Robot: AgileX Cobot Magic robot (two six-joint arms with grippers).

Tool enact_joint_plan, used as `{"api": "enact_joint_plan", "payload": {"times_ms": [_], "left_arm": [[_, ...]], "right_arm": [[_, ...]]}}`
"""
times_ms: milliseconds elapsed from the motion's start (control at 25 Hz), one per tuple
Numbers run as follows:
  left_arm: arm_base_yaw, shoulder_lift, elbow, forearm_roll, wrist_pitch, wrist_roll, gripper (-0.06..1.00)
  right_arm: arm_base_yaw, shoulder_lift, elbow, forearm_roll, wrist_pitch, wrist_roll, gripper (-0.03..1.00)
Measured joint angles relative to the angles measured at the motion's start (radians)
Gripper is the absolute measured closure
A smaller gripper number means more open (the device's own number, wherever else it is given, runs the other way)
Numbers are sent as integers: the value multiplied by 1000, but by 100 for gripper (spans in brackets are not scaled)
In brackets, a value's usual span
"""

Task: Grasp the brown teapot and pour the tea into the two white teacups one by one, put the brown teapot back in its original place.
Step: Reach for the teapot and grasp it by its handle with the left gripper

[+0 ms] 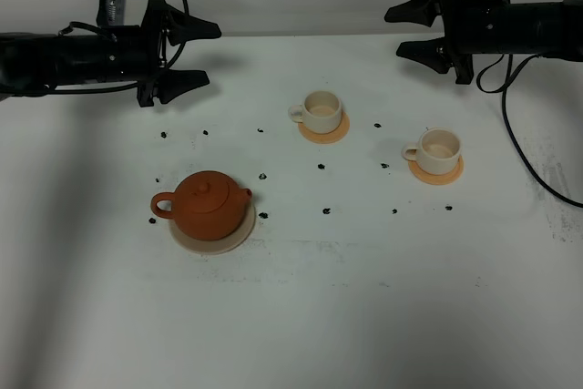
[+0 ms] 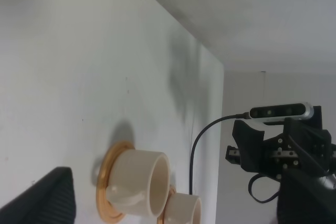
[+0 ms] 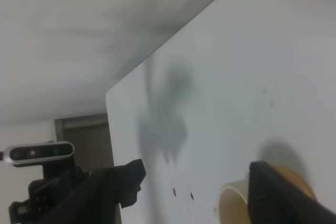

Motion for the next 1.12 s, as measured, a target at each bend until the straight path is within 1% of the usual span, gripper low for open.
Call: {"api": "enact_joint_plan", "payload": {"times_ms": [320,400,520,600,680,760,840,1000,1120], "left_arm": [[0,0,0,7,1,6,17],[0,0,0,9,1,55,18],[0,1,-25,22,17,171,18],[0,1,-55,23,39,234,18],[0,1,-102,40,54,269,18],[0,-1,-150,91,66,281,18],[0,-1,-215,176,89,283,18],[-11,-5,-323,390,137,274,18],[-22,-9,-373,557,146,210,19]], "right_arm": [[0,0,0,-19,-1,-5,40],[0,0,-5,-20,-1,-25,40],[0,0,-34,-45,0,-64,41],[0,0,-74,-82,1,-84,42],[0,0,-124,-157,1,-102,42],[0,0,-188,-244,0,-107,42],[0,0,-248,-338,-8,-110,42],[0,0,-367,-454,-6,-113,42],[0,0,-436,-540,15,-88,42]]}}
